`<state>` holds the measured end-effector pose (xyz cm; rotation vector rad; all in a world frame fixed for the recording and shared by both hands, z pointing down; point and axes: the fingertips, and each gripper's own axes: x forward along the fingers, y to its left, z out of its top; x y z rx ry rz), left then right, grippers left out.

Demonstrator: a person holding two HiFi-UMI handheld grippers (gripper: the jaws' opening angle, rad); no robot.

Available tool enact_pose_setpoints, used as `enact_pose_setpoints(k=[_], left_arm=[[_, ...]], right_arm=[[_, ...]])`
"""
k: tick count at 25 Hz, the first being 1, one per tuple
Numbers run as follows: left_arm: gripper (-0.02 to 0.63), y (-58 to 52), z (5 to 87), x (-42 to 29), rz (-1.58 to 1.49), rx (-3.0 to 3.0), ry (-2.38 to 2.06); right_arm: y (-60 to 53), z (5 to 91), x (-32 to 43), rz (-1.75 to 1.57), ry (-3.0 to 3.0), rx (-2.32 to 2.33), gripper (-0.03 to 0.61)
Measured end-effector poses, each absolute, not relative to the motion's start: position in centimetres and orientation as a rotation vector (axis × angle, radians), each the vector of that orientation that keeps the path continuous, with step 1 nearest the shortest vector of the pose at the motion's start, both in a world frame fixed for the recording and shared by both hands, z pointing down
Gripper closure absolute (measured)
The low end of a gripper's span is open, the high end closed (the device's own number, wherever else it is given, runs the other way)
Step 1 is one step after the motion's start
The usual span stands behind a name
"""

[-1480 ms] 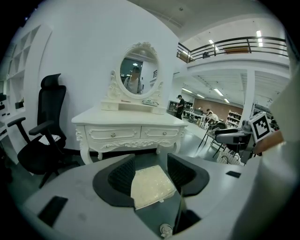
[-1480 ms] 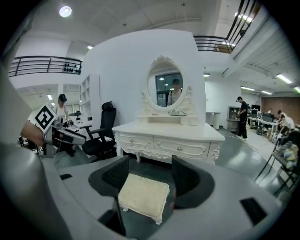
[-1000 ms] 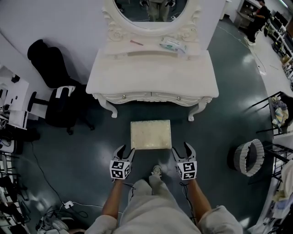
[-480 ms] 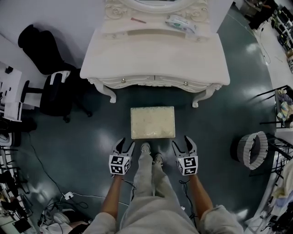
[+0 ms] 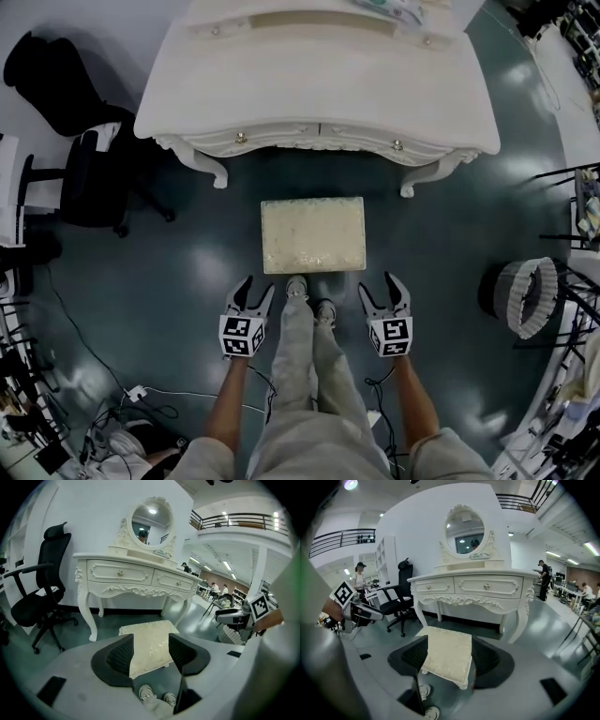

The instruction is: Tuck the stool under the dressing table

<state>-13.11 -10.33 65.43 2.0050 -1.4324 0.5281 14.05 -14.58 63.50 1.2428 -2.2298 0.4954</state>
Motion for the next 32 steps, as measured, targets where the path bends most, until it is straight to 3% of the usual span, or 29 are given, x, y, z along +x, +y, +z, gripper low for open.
enact_pose_setpoints(k=[32], left_arm=[[0.342, -6.8, 85.7, -13.6, 0.592, 1.954, -1.423]], right_arm=[[-12.7, 84.0, 15.0, 0.569, -2.162, 1.148, 0.244]])
